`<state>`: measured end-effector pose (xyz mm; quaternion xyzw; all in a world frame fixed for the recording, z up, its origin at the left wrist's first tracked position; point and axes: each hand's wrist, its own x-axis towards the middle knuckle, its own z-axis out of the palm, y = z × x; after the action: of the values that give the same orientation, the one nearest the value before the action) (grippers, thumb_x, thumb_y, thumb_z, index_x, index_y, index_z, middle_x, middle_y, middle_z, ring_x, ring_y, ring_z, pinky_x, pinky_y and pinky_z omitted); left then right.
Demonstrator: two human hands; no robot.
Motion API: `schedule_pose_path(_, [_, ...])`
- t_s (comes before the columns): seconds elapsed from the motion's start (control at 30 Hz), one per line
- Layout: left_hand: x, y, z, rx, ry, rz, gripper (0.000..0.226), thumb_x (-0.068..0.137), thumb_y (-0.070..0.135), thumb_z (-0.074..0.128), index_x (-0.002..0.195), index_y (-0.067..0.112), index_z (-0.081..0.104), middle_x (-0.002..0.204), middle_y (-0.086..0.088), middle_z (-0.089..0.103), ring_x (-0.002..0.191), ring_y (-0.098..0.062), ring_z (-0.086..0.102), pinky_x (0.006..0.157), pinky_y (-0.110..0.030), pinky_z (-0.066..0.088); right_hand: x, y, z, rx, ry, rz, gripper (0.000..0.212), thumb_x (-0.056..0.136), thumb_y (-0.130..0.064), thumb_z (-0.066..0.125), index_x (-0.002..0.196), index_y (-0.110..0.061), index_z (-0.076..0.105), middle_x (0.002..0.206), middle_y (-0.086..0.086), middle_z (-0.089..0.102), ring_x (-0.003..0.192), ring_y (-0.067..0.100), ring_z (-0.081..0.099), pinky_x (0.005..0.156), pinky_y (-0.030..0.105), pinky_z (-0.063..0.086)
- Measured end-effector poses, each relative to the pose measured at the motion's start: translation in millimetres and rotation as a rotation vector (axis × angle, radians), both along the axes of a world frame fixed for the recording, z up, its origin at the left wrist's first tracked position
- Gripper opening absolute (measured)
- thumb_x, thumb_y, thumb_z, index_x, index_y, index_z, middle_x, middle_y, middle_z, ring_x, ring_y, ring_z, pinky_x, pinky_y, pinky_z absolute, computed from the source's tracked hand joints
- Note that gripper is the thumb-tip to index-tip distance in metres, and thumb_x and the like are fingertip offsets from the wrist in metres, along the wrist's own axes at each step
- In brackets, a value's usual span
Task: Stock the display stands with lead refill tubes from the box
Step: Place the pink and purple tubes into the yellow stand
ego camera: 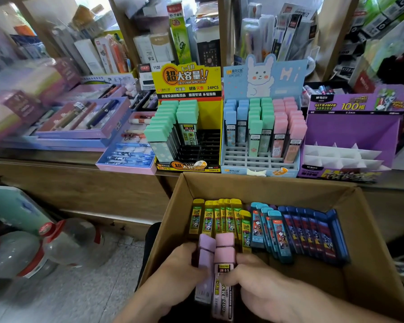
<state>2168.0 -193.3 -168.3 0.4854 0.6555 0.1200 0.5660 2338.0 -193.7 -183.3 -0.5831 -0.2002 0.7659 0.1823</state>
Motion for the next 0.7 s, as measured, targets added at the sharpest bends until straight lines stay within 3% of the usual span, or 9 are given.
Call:
schedule_pose_path(0.07, [-2, 0, 2, -0.034, -0.055, 0.022, 0.025, 0.086, 0.006, 0.065, 0.105, 0.02, 0.072, 0.088, 0.013, 0.078, 0.083, -0.001, 0.073, 0.069, -0.017, 0.057, 2, 0, 3, -0.002, 0.037, -0.025, 0.047, 0.088, 0.026, 0.051, 0.113, -0.005, 0.075, 0.102, 0.02, 0.078, 0.105, 0.037, 0.069, 0.081, 0.04, 0.054])
schedule_pose_path(0.17, [-4, 0, 5, -0.071, -0.24, 0.131, 0.027, 0.084, 0.008, 0.069, 0.109, 0.016, 0.074, 0.103, -0.007, 0.079, 0.099, -0.022, 0.075, 0.089, -0.04, 0.06, 3, 1, 10, 0.019, 0.084, -0.042, 0.044, 0.091, 0.023, 0.051, 0.116, -0.005, 0.075, 0.105, 0.02, 0.078, 0.104, 0.036, 0.071, 0.077, 0.039, 0.055])
schedule_pose_path(0.27, [-2, -3, 7, -0.102, -0.455, 0.34, 0.04, 0.074, 0.007, 0.079, 0.113, 0.007, 0.07, 0.109, -0.021, 0.075, 0.102, -0.037, 0.073, 0.086, -0.047, 0.059, 8, 5, 21, 0.053, 0.136, -0.067, 0.041, 0.095, 0.018, 0.053, 0.119, -0.007, 0.074, 0.11, 0.018, 0.078, 0.111, 0.035, 0.07, 0.092, 0.045, 0.054])
schedule_pose_path(0.33, [1, -4, 11, -0.135, -0.562, 0.438, 0.043, 0.075, 0.009, 0.081, 0.116, 0.006, 0.068, 0.113, -0.023, 0.073, 0.104, -0.04, 0.071, 0.089, -0.052, 0.057, 12, 7, 30, 0.067, 0.183, -0.094, 0.04, 0.096, 0.016, 0.053, 0.121, -0.007, 0.073, 0.113, 0.018, 0.077, 0.113, 0.036, 0.07, 0.099, 0.049, 0.053])
schedule_pose_path(0.53, [8, -6, 26, -0.2, -0.792, 0.489, 0.037, 0.088, 0.015, 0.069, 0.124, 0.021, 0.068, 0.122, -0.021, 0.071, 0.111, -0.042, 0.068, 0.096, -0.058, 0.054, 21, 9, 47, 0.158, 0.239, -0.079, 0.04, 0.095, 0.013, 0.057, 0.126, -0.007, 0.07, 0.118, 0.016, 0.076, 0.114, 0.032, 0.071, 0.097, 0.043, 0.055])
schedule_pose_path(0.7, [14, -6, 29, -0.239, -0.845, 0.477, 0.062, 0.077, 0.013, 0.082, 0.135, 0.021, 0.061, 0.124, -0.025, 0.068, 0.113, -0.047, 0.066, 0.104, -0.062, 0.046, 30, 11, 55, 0.335, 0.104, 0.017, 0.04, 0.091, 0.011, 0.064, 0.124, -0.01, 0.071, 0.115, 0.011, 0.078, 0.111, 0.024, 0.073, 0.096, 0.037, 0.055])
